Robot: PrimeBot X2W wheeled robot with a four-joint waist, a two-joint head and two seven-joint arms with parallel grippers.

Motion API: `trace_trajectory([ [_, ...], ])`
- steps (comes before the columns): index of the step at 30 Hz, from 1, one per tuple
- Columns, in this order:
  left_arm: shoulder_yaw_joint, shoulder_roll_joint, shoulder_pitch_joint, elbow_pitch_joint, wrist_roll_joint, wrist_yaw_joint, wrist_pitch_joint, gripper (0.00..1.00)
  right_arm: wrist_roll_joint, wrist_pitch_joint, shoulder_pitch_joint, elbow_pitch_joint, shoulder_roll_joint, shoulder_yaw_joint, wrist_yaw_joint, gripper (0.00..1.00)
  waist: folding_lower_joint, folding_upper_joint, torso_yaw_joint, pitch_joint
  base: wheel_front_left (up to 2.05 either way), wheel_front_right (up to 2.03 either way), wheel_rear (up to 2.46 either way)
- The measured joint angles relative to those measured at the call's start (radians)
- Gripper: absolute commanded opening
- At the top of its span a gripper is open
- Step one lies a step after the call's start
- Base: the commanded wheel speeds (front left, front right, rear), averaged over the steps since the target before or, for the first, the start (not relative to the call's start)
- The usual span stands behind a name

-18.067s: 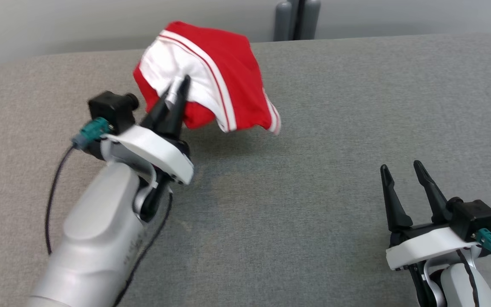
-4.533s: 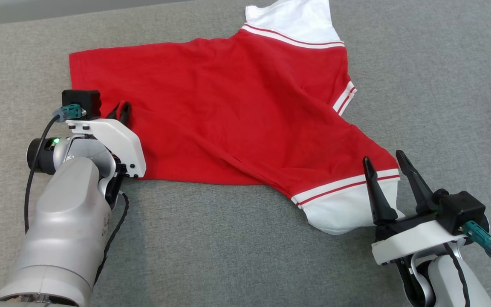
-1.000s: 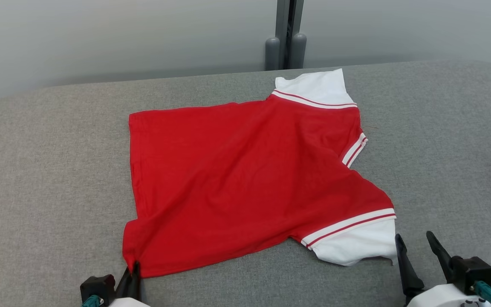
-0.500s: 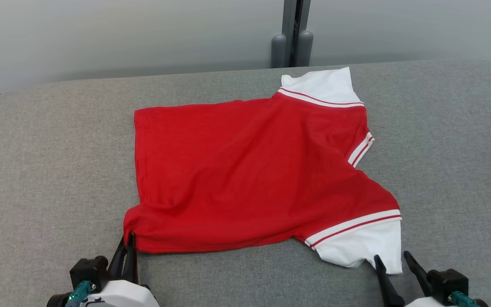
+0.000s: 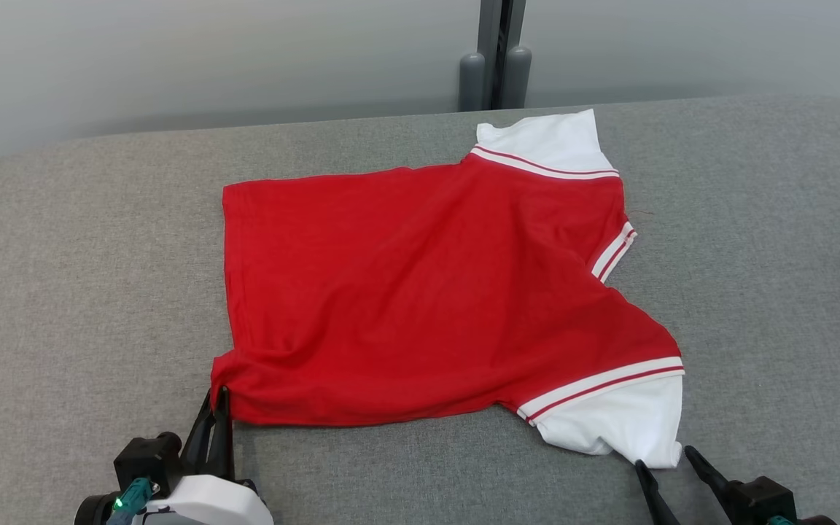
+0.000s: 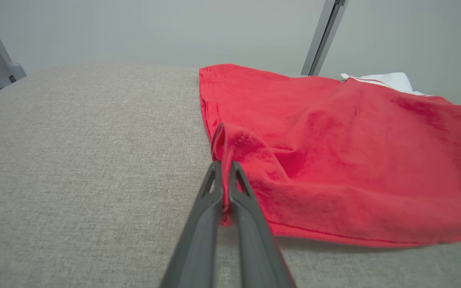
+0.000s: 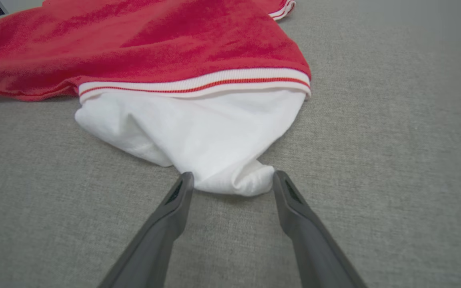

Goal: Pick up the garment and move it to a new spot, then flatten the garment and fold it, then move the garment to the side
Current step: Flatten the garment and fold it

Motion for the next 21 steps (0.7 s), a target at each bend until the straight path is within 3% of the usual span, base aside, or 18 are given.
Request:
trace_trajectory([
  [9,-0.003,-0.001,0.001,0.005,-0.001,0.0,0.0,0.0,-0.1,0.0,-0.01,-0.041,-0.014,-0.012,0.0,1.0,0.0,0.0,0.003,0.0,0.0,0.0,0.0],
  [21,-0.005,0.0,0.013,0.008,-0.003,-0.006,0.0,0.0,-0.089,0.0,0.007,0.009,-0.023,0.01,0.0,1.0,0.0,0.0,0.014,-0.013,0.0,0.0,0.0],
])
